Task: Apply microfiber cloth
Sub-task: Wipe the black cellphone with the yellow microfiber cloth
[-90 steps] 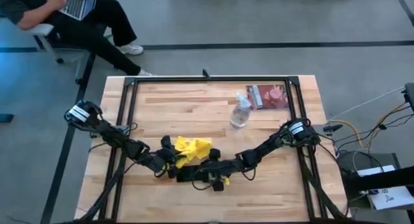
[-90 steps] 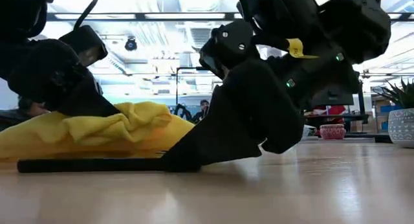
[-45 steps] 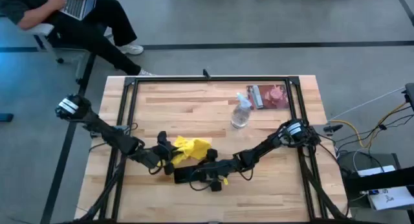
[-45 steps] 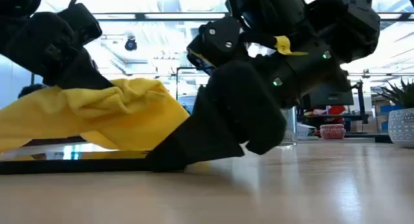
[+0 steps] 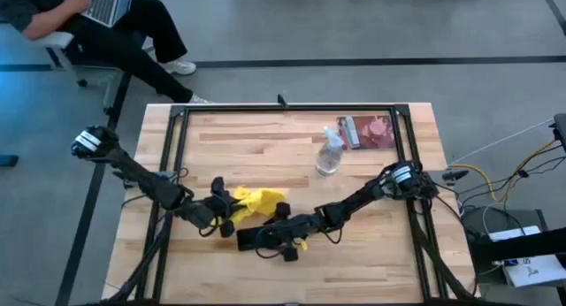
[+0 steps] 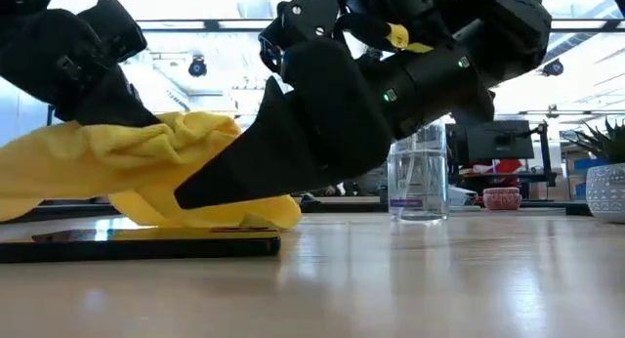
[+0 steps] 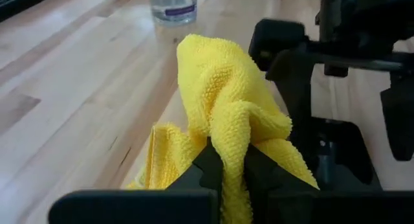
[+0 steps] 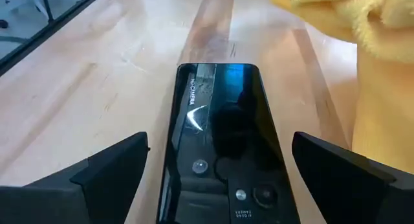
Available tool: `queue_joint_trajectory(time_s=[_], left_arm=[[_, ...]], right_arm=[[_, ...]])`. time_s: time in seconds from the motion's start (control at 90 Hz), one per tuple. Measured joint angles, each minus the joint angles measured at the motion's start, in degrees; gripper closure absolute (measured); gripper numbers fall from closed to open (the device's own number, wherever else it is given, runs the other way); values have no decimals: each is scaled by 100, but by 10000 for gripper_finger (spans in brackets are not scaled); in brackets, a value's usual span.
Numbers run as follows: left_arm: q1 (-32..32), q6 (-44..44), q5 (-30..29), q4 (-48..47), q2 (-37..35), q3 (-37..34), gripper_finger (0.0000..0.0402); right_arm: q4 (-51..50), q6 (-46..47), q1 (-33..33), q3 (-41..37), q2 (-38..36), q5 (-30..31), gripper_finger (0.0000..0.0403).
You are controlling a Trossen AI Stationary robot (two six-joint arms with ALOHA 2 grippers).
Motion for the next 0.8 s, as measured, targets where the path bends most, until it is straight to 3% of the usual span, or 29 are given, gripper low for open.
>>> queue_joint_trajectory(time_s=[0.389, 0.8], left_arm=[[-62, -68, 50, -98, 4, 0, 395], [-61, -92, 48, -208, 4, 0, 395]], right_arm=[[499, 184, -26, 136, 636, -98, 39], [195, -184, 127, 87, 122, -11, 39]])
